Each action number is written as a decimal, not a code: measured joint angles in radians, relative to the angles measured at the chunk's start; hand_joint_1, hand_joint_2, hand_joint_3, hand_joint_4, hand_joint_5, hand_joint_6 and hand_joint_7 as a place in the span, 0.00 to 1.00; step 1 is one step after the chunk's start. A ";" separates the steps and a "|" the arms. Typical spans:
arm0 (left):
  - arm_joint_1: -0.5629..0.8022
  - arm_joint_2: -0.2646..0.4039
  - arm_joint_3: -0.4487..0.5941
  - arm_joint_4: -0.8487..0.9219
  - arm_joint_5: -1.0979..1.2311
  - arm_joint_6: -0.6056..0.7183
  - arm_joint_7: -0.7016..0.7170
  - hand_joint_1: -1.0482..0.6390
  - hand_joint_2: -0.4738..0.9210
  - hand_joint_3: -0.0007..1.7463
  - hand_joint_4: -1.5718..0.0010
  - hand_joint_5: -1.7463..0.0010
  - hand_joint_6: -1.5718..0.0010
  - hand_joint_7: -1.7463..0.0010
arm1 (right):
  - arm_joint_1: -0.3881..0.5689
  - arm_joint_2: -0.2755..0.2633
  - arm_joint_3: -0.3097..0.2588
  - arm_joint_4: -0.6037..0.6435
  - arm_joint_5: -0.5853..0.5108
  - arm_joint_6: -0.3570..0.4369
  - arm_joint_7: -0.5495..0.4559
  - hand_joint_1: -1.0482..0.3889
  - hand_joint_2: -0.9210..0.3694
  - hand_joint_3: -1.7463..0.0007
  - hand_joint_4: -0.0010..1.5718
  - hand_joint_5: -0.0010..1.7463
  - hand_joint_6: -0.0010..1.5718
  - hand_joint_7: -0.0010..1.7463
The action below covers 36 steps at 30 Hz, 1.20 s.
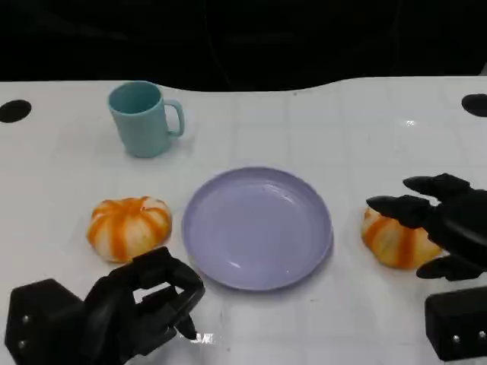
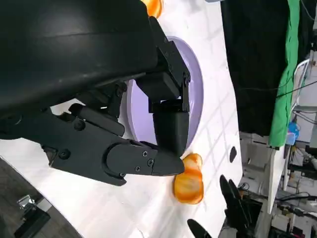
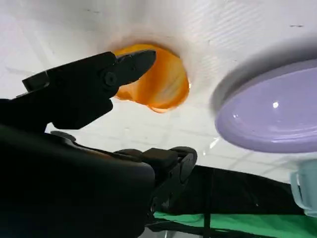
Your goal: Grasp the bread from the table and place it into the plate.
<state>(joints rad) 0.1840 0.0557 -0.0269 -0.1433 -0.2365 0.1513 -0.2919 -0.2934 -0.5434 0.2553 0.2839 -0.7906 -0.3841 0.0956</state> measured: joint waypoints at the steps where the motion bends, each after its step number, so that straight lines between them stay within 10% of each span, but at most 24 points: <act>1: 0.000 0.000 0.000 -0.001 0.000 0.000 0.000 0.32 1.00 0.18 0.54 0.00 0.54 0.21 | -0.011 0.001 0.009 0.018 -0.002 0.004 -0.002 0.48 0.09 0.99 0.04 0.18 0.19 0.01; 23: 0.011 -0.004 -0.006 -0.024 0.010 0.014 0.005 0.31 1.00 0.16 0.54 0.00 0.53 0.21 | -0.316 0.098 0.205 0.468 0.000 0.065 0.047 0.51 0.03 0.99 0.17 0.11 0.27 0.02; 31: 0.021 -0.005 -0.007 -0.028 0.009 0.014 0.006 0.31 1.00 0.16 0.54 0.00 0.54 0.21 | -0.372 0.150 0.207 0.554 0.036 0.120 0.036 0.64 0.00 0.99 0.53 0.15 0.55 0.06; 33: 0.021 -0.005 -0.007 -0.029 0.009 0.014 0.006 0.31 1.00 0.16 0.54 0.00 0.53 0.21 | -0.374 0.168 0.189 0.587 0.061 0.117 -0.018 0.69 0.00 0.93 0.52 0.61 0.69 0.10; 36: 0.022 -0.006 -0.007 -0.032 0.009 0.014 0.006 0.31 1.00 0.16 0.54 0.00 0.53 0.21 | -0.394 0.185 0.183 0.656 0.081 0.088 -0.105 0.71 0.01 0.89 0.53 0.92 0.76 0.27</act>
<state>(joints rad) 0.2061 0.0502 -0.0343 -0.1750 -0.2277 0.1657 -0.2858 -0.6875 -0.3582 0.4384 0.9395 -0.7097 -0.2965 -0.0096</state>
